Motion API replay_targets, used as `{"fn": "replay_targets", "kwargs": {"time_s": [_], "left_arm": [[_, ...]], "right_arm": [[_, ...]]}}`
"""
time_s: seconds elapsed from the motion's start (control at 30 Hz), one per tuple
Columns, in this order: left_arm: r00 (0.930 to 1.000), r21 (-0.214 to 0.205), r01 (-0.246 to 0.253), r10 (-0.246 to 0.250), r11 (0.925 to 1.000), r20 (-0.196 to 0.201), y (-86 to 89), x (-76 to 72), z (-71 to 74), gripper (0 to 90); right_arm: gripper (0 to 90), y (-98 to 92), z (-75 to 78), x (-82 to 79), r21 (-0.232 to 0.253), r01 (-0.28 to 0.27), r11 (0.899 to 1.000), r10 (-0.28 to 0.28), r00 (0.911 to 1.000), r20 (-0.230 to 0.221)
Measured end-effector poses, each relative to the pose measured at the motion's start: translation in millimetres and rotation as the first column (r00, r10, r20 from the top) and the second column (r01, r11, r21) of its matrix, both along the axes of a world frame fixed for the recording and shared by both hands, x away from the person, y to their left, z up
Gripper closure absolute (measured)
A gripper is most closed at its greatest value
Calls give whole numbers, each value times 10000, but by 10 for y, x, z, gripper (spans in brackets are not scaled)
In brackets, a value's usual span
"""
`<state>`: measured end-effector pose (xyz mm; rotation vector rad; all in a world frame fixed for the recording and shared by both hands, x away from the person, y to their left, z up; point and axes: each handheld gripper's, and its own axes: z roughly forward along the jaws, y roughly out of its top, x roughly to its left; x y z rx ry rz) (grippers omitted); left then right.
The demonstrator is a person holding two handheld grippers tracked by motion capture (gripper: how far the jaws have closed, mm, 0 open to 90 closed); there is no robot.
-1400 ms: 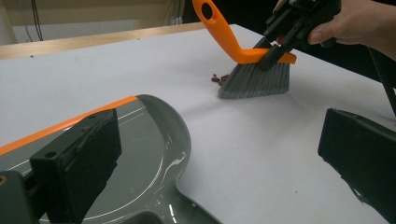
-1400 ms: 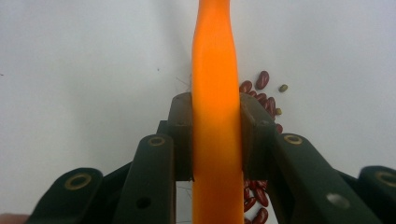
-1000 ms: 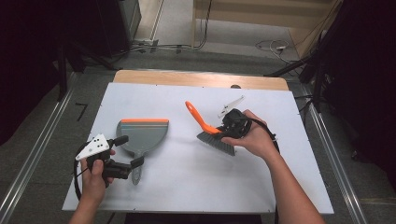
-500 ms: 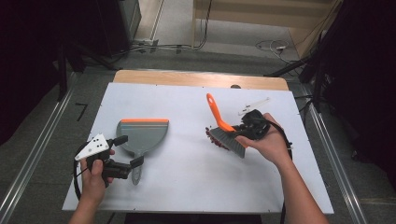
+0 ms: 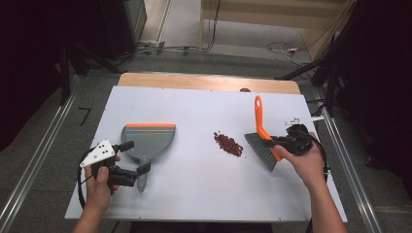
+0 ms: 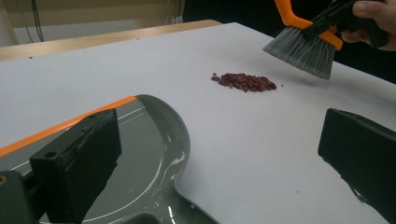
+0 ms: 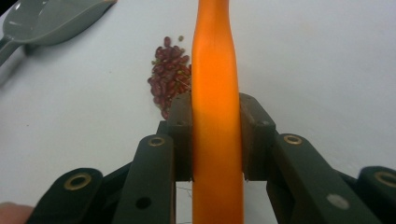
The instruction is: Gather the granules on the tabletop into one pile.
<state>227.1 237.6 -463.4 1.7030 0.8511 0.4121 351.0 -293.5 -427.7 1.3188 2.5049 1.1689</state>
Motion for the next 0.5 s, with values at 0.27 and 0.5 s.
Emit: {"fn": "replay_targets", "kwargs": {"time_s": [0.27,0.5], "left_arm": [[9998,-80,-147,148,9999,93,37,-5,12,0],[9998,-83,-145,147,9999,136,49,9,9,0]], "right_arm": [[688,-298,-76,-115,463,783,9959,-777,9969,-148],[688,-482,-143,-174,672,1287,9894,-1269,9914,-309]]}}
